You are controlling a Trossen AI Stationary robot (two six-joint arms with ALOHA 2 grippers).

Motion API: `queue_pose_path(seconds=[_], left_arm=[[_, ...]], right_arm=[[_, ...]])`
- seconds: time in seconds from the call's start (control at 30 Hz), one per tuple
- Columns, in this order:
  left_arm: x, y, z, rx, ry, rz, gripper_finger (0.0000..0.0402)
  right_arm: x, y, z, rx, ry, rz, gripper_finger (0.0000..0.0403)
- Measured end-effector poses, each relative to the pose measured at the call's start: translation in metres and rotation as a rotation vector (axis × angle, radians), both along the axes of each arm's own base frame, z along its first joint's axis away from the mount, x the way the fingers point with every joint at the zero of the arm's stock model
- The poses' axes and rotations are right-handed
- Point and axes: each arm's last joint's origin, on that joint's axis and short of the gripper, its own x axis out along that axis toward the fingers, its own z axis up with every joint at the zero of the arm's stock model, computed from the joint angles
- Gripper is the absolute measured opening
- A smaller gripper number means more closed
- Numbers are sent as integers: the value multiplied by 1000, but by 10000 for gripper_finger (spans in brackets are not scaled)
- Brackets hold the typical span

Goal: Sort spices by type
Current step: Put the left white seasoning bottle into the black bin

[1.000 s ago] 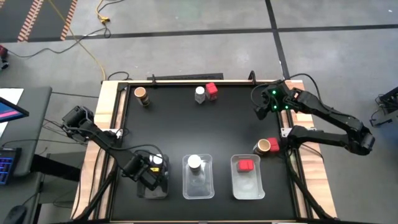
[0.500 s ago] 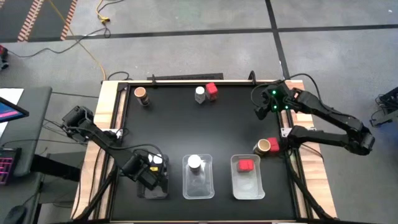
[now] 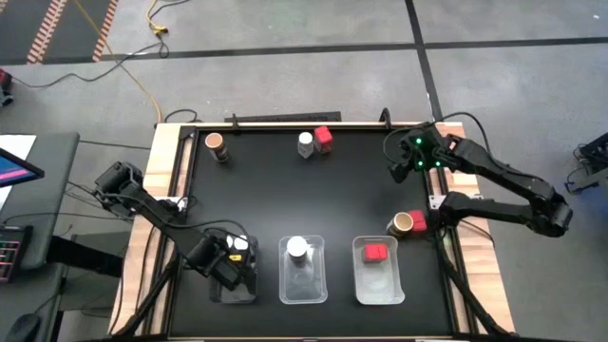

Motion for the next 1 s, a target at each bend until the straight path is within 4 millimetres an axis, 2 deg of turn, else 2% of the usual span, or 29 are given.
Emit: queue_pose_path(seconds=[0.67,1.0], left_arm=[[-1,0,0,6,7,-1,223],[-1,1,0,6,8,-3,249]], right_arm=[[0,0,0,0,0,0,363],[0,0,0,0,0,0,363]])
